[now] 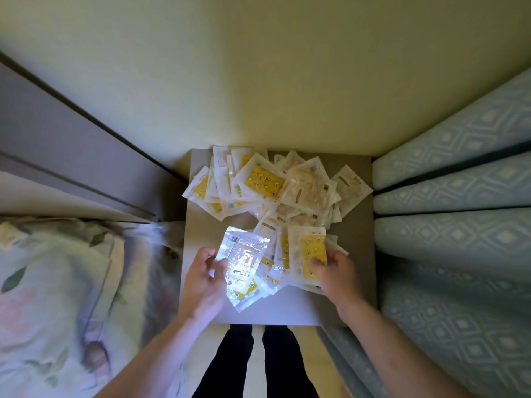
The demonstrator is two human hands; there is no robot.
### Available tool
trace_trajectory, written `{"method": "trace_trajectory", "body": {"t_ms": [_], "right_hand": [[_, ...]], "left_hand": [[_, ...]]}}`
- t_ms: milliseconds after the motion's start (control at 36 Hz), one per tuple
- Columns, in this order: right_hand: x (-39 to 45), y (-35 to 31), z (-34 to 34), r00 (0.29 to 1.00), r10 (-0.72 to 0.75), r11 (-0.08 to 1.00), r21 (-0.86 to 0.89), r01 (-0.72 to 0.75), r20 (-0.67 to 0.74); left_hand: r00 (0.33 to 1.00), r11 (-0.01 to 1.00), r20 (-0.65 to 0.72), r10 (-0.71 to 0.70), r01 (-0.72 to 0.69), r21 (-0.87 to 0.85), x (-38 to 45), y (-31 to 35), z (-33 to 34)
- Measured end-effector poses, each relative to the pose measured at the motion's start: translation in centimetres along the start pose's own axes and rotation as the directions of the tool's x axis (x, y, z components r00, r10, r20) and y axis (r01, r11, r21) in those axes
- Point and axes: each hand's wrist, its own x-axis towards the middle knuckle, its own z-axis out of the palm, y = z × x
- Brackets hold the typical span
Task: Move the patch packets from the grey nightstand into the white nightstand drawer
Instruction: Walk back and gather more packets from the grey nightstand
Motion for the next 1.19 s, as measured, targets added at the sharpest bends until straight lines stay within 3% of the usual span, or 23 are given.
{"method": "trace_trajectory", "body": {"t_ms": [222,417,778,1028,1195], "right_hand": [[1.3,-0.4,3.5,0.995,-0.06,0.973,-0.226,0.04,-0.086],[1.6,-0.4,4.5,0.982,-0.121,0.958,-0.277,0.076,-0.147],[1.8,-1.3,3.9,0.992,-0.122,0.922,-0.374,0.101,-0.034],[0.6,-0.8,1.6,0.994,-0.112,0.964,-0.243,0.111,0.007],[-0.2,0.4,-1.5,1.0,-0.021,0.996,-0.087,0.023,0.023]], "left_hand": [[0.993,0.992,-0.035,-0.109,0.107,-0.067,0.3,1.0,1.1],[0.991,0.988,0.019,-0.131,0.132,-0.078,0.2,2.5,1.3],[0.967,0.975,0.196,-0.162,0.126,0.184,2.9,3.4,3.4],[0.996,0.955,0.065,-0.061,0.039,0.295,3.7,2.9,4.2],[0.993,0.975,0.08,-0.091,0.072,0.212,2.9,2.9,3.8]]}}
